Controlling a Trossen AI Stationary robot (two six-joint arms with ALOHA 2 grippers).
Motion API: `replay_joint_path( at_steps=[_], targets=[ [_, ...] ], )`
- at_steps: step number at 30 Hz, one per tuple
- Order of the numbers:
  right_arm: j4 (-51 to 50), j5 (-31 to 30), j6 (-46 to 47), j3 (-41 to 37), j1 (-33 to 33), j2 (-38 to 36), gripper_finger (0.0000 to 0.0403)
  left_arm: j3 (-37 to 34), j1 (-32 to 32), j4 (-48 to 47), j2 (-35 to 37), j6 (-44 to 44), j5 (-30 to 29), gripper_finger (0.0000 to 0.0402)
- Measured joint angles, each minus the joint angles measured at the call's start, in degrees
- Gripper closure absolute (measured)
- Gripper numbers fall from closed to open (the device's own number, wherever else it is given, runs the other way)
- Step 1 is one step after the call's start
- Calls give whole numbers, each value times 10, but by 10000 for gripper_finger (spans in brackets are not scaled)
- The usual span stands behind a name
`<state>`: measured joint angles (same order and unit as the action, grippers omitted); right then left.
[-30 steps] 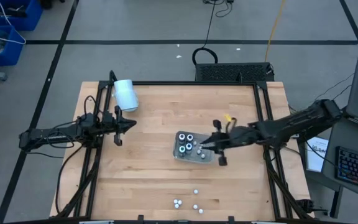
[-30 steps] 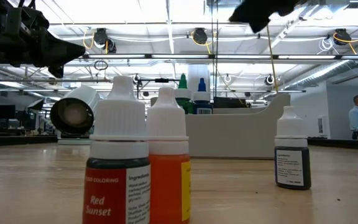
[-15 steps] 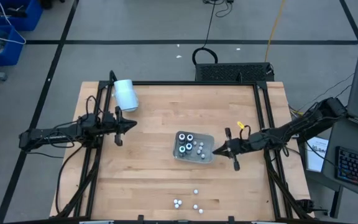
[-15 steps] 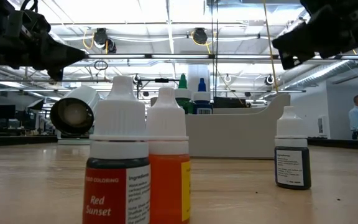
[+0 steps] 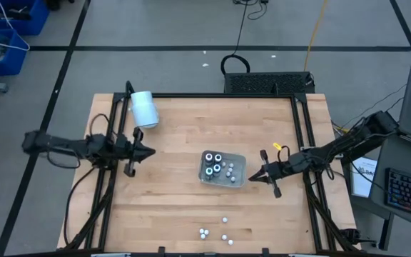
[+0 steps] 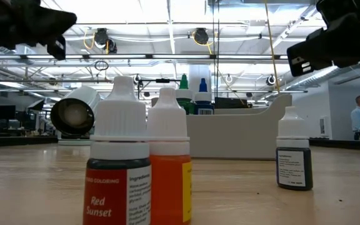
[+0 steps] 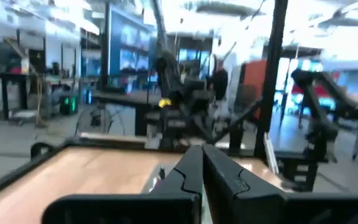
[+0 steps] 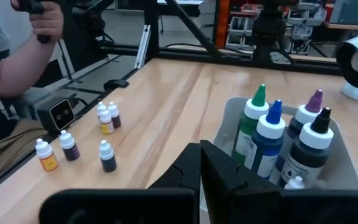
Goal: Pick & Place food coloring
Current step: Put the small black food coloring bottle into the bin
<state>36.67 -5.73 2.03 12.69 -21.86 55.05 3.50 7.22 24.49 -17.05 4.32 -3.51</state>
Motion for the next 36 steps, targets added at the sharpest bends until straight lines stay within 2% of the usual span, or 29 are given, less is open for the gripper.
replay_joint_path(
  at_steps=[4, 8, 12, 19, 25, 28, 31, 34, 36],
  targets=[
    [-11, 1, -2, 0, 0, -11, 403, 51, 97, -6, -130, -5, -124, 395],
    [-21, 0, -2, 0, 0, -14, 403, 139, 176, -13, -285, -15, -187, 383],
    [-15, 0, -2, 0, 0, -14, 403, 261, 223, -77, -432, -12, -219, 381],
    [-16, -1, -1, 0, 0, -14, 403, 519, 265, -246, -675, -14, -223, 380],
    [-8, -1, -12, 0, 0, -14, 403, 760, 252, -390, -856, -9, -219, 369],
    [-2, -1, -12, 0, 0, -14, 403, 863, 236, -467, -934, -17, -197, 336],
    [-3, -1, -11, 0, 0, -14, 403, 948, 227, -519, -1000, -33, -141, 290],
    [-10, -1, -7, 0, 0, -14, 403, 1013, 222, -544, -1051, -38, -82, 243],
    [-21, -1, -6, 1, 0, -14, 403, 1044, 220, -558, -1083, -38, -66, 217]
  ],
)
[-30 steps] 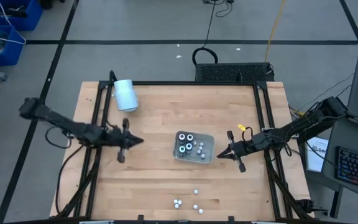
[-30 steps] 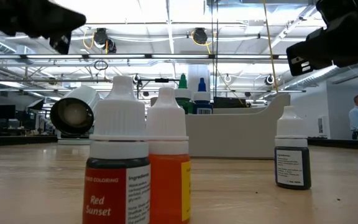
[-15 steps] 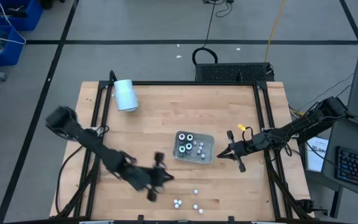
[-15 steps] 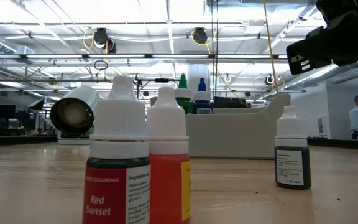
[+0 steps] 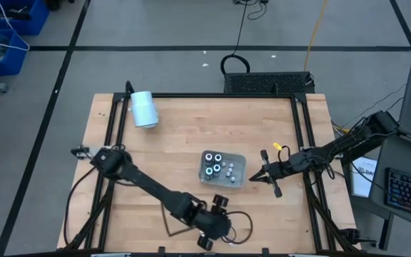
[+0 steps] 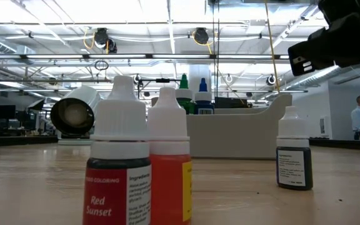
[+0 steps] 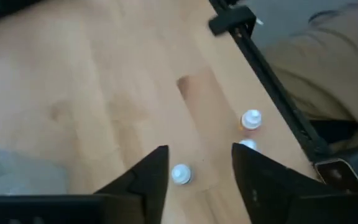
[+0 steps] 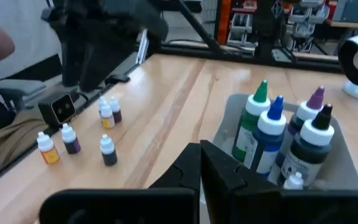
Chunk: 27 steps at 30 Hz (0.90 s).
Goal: Pick & Place food coloring
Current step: Put the small black food coloring bottle into the bin
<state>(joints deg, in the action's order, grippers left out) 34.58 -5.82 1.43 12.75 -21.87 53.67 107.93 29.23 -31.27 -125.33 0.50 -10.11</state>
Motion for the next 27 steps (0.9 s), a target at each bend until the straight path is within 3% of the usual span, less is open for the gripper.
replay_joint_path(
  at_steps=[4, 8, 21, 27],
  targets=[
    [-5, 1, -2, 0, 0, 0, 403, 28, -7, -11, -34, -8, -5, 185],
    [19, 42, -5, 0, 0, 0, 403, 26, -15, -8, -36, -15, -24, 173],
    [76, 60, -4, -18, -4, 2, 403, 24, -16, -20, -36, -5, -28, 172],
    [75, 59, -6, -18, -3, 2, 403, 24, -10, -16, -43, -15, 10, 172]
  ],
)
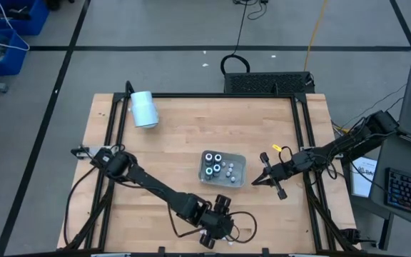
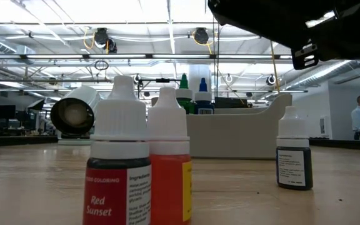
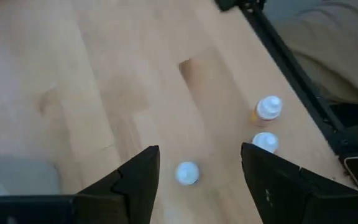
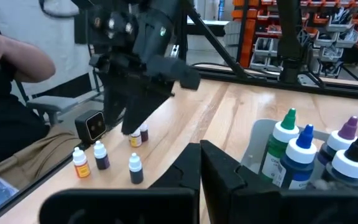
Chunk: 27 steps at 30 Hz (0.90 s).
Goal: Pick & Place food coloring
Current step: Put the small black food coloring bottle into the bin
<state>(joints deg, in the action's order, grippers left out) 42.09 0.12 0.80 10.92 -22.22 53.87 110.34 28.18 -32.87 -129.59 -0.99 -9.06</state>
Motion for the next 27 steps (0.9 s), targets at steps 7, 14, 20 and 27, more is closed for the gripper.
replay_joint_path(
  at_steps=[7, 14, 20, 27],
  targets=[
    [0, 0, 1, 0, 0, 0, 403, -1, -1, -4, -22, 0, 0, 172],
    [-4, -2, 2, -1, 0, 0, 403, -1, -8, 14, -44, -8, -3, 172],
    [-3, -2, 0, -1, 0, -1, 403, -2, -16, -8, -56, -4, 1, 172],
    [-3, -2, 1, -1, 0, -1, 403, -2, -19, -5, -54, -6, 1, 172]
  ],
)
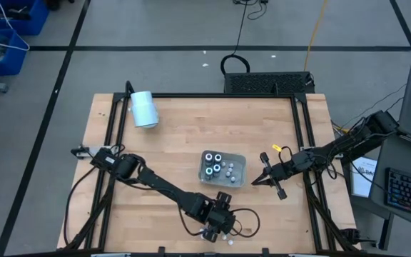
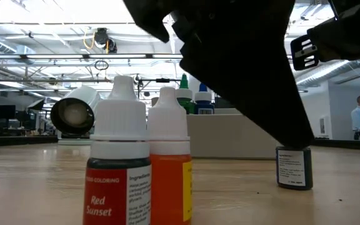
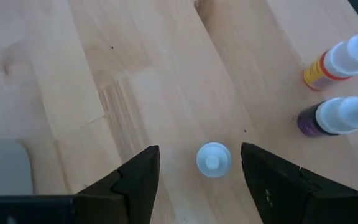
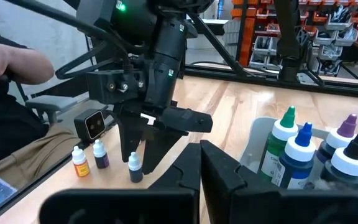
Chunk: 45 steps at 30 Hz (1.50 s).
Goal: Pick & Place food coloring
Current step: Put the small black food coloring bottle into the bin
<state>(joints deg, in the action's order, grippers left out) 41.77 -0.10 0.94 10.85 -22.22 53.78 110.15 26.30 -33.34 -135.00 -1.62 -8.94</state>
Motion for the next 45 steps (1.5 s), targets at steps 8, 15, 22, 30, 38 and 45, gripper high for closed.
replay_joint_path(
  at_steps=[8, 15, 22, 30, 38, 45],
  targets=[
    [-4, 0, -1, 0, 0, 0, 403, 0, 0, -3, 0, -3, 5, 172],
    [-4, 0, -1, 0, 0, 0, 403, 1, 0, 2, -4, -9, 12, 172],
    [-5, 0, -1, 0, 0, 0, 403, -2, -4, 0, -4, -11, 10, 172],
    [-12, 0, -1, 0, 0, 0, 403, -2, -8, 0, -4, -11, 14, 172],
    [-13, -1, -1, 0, 1, 0, 403, -2, -10, 0, -4, -11, 15, 172],
    [-13, 0, -1, 0, 1, 0, 403, -2, -10, -1, -4, -12, 16, 224]
  ],
)
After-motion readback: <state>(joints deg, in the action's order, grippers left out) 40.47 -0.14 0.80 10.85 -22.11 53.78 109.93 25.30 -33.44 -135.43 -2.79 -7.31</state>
